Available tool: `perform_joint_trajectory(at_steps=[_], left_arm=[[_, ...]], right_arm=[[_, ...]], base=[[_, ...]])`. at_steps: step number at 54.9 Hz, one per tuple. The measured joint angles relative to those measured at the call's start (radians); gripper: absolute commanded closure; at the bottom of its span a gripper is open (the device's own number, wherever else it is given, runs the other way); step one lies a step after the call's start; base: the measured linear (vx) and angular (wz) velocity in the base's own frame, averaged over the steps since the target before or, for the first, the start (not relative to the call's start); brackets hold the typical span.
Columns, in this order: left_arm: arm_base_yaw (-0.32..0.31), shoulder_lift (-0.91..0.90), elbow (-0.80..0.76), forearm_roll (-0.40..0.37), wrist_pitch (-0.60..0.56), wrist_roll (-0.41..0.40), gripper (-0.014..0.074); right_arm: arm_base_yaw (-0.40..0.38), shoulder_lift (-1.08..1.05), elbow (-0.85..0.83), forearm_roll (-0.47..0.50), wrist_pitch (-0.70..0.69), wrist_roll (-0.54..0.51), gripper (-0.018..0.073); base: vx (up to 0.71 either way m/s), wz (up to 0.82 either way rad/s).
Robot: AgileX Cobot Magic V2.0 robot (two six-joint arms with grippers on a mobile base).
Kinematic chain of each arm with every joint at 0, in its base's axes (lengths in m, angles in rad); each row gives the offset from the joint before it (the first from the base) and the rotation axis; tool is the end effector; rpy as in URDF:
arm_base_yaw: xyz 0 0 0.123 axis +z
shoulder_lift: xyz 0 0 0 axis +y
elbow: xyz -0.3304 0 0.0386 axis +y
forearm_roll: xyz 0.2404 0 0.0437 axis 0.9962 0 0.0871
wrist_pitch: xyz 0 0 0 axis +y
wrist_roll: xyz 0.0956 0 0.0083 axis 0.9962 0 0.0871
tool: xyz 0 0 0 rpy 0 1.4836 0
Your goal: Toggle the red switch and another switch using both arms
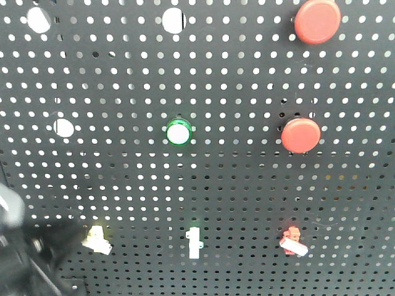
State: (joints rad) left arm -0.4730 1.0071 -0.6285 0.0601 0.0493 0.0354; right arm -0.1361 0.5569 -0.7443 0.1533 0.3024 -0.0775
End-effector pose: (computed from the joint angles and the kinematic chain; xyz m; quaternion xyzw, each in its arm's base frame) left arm 0.1658 -0.0845 0.3425 0.2282 0.7842 -0.1071 0.5670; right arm 0.0638 -0.0043 0.4157 0.0574 0.7134 -0.0072 0.6984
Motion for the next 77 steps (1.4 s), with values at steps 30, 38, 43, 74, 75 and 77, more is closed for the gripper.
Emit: perform_joint_trajectory(at_steps=[30, 38, 43, 74, 75, 77], left_arm=[[0.0, -0.026, 0.027, 0.008, -0.073, -0.05, 0.0594], [0.0, 0.019, -0.047, 0.009, -0.07, -0.035, 0.0594], [0.0, 0.048, -0.055, 0.012, -0.056, -0.035, 0.0594], [0.035, 0.057, 0.138, -0.005, -0.084, -0.067, 0.0594], [0.035, 0.057, 0.145, -0.005, -0.085, -0.067, 0.0594], [0.035, 0.057, 0.152, -0.005, -0.087, -0.067, 0.0594]], right_arm=[[0.0, 0.0, 0.0, 0.03, 0.003, 0.0, 0.0566], [0.0, 0.0, 0.0, 0.03, 0.018, 0.0, 0.0566], [0.0, 0.0, 0.0, 0.03, 0.027, 0.0, 0.0566], [0.0, 0.0, 0.0, 0.047, 0.055, 0.0, 0.0566], [0.0, 0.0, 0.0, 0.053, 0.056, 0.0, 0.0566], [0.0, 0.001, 0.0, 0.063, 0.06, 0.0, 0.0566]], base=[[0.0, 0.0], [0.0, 0.0], [0.0, 0.0], [0.0, 0.0], [0.0, 0.0], [0.0, 0.0]])
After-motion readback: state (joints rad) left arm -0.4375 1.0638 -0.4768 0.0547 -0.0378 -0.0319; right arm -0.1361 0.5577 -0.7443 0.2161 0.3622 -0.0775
